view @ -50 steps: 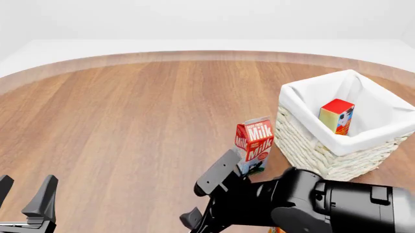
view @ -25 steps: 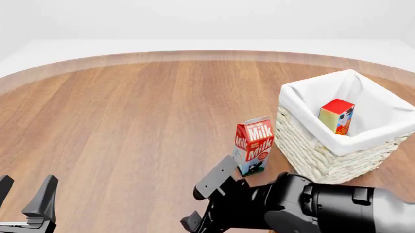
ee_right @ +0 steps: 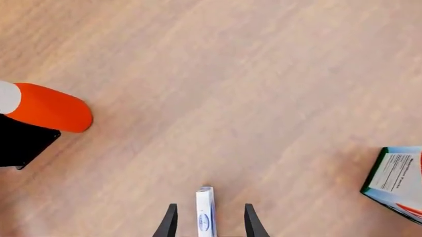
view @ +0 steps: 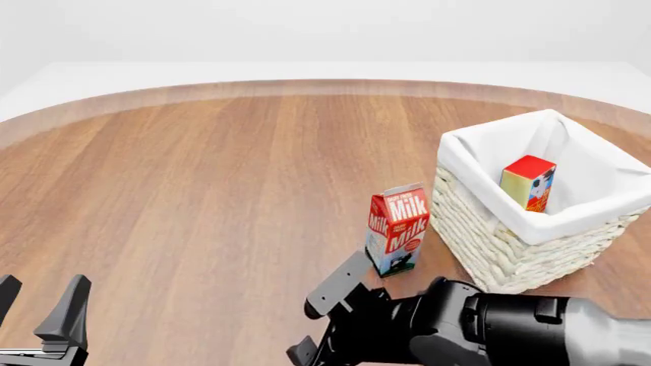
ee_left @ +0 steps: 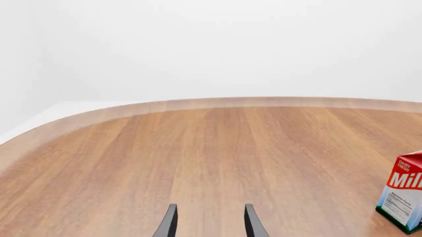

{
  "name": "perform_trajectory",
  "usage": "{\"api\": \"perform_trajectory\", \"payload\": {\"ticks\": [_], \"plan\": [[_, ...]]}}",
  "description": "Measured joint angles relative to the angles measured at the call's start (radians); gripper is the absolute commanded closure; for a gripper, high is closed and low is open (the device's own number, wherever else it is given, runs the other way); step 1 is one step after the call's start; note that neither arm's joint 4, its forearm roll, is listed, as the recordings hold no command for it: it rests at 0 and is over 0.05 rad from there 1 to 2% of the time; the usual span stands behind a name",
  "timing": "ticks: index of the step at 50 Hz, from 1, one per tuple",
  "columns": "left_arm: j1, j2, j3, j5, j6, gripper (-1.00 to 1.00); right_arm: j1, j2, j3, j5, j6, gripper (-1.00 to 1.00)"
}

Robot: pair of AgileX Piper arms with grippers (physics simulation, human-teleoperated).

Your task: Pick up the cream cheese box and the butter, and put them in the basket.

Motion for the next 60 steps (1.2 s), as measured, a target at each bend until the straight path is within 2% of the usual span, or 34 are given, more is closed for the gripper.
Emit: {"api": "perform_trajectory", "payload": {"ticks": [60], "plan": [[0.000,0.000,0.000,0.000,0.000,-1.00,0.015,0.121,0.029,-0.069,0.037,-1.00]]}}
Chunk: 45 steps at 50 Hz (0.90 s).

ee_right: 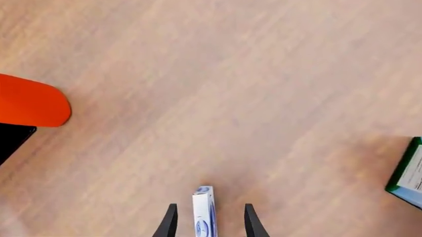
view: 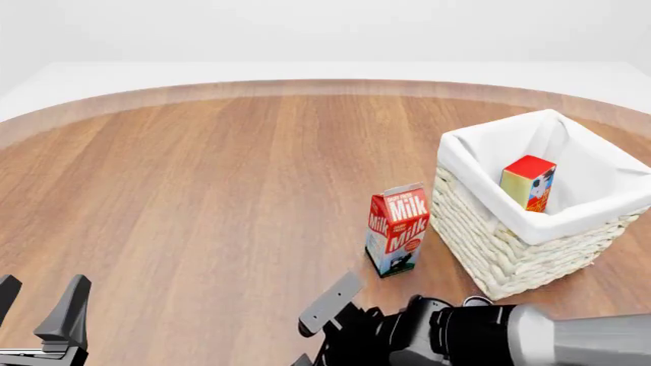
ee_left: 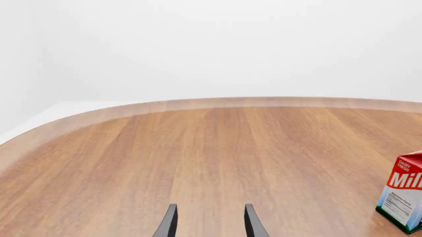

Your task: Pick up the cream cheese box and the butter, and put them in the basket.

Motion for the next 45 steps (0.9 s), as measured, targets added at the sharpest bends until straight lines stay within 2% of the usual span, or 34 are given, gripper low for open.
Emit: {"api": "perform_trajectory", "payload": {"ticks": [45], "plan": [[0.000,0.000,0.000,0.000,0.000,-1.00,0.033,0.073,0.014,-0.063,0.054,-1.00]]}}
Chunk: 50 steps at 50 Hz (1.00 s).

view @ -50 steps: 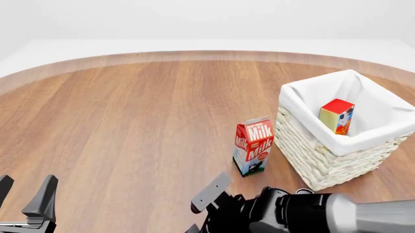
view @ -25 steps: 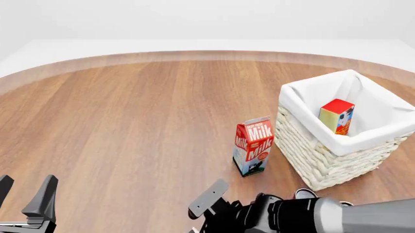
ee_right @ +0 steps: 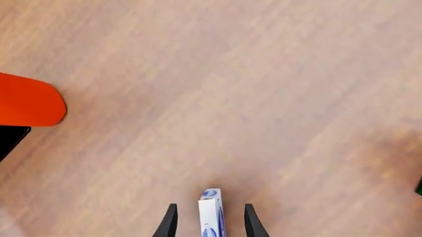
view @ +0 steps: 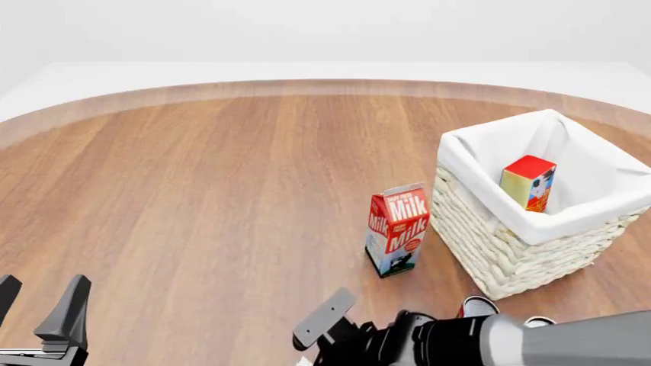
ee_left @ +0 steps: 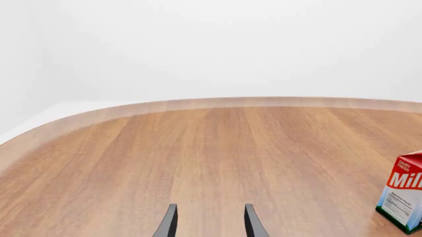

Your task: Pick up the cream cheese box and the butter, and put them in the basket.

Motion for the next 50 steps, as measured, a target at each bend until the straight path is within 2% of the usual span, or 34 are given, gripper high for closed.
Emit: {"api": "perform_trajectory", "payload": {"ticks": [33,34,50], "plan": [[0.000,0.000,0.000,0.000,0.000,-1.00,0.016,0.050,0.009,-0.039,0.030,-1.00],[0.000,0.000,0.000,0.000,0.000,-1.00,0.016,0.050,0.010,-0.040,0.030,1.00],[0.000,0.000,0.000,0.000,0.000,-1.00,-0.011,0.016,0.016,-0.027,0.000,1.00]]}}
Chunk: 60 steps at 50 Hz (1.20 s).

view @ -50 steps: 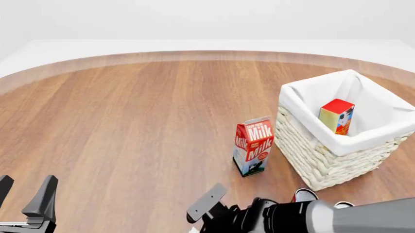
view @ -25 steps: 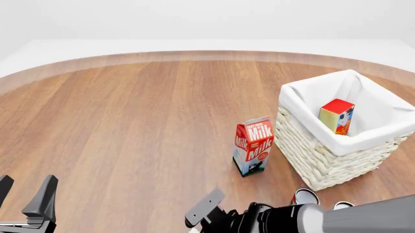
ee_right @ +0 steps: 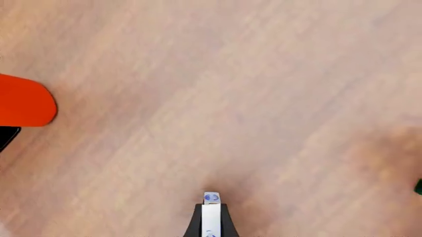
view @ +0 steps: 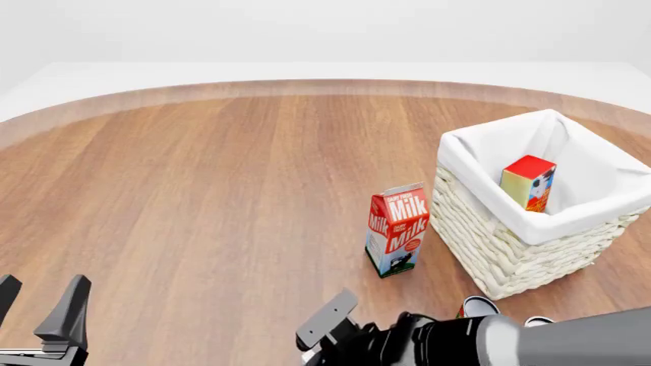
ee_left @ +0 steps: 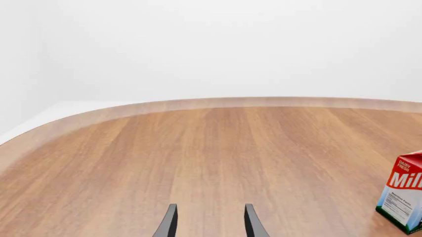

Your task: Pick up the cream cheese box and the butter, and put them in the basket.

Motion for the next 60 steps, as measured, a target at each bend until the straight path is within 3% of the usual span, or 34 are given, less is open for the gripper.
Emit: {"api": "perform_trajectory", "payload": {"ticks": [13,34,60], "plan": [[0.000,0.000,0.000,0.000,0.000,-1.00,-0.031,-0.076,-0.015,0.051,-0.042,1.00],[0.000,0.000,0.000,0.000,0.000,-1.00,-0.099,-0.317,-0.094,0.216,-0.149,1.00],[0.000,0.000,0.000,0.000,0.000,-1.00,-0.172,-0.516,-0.188,0.322,-0.205,1.00]]}}
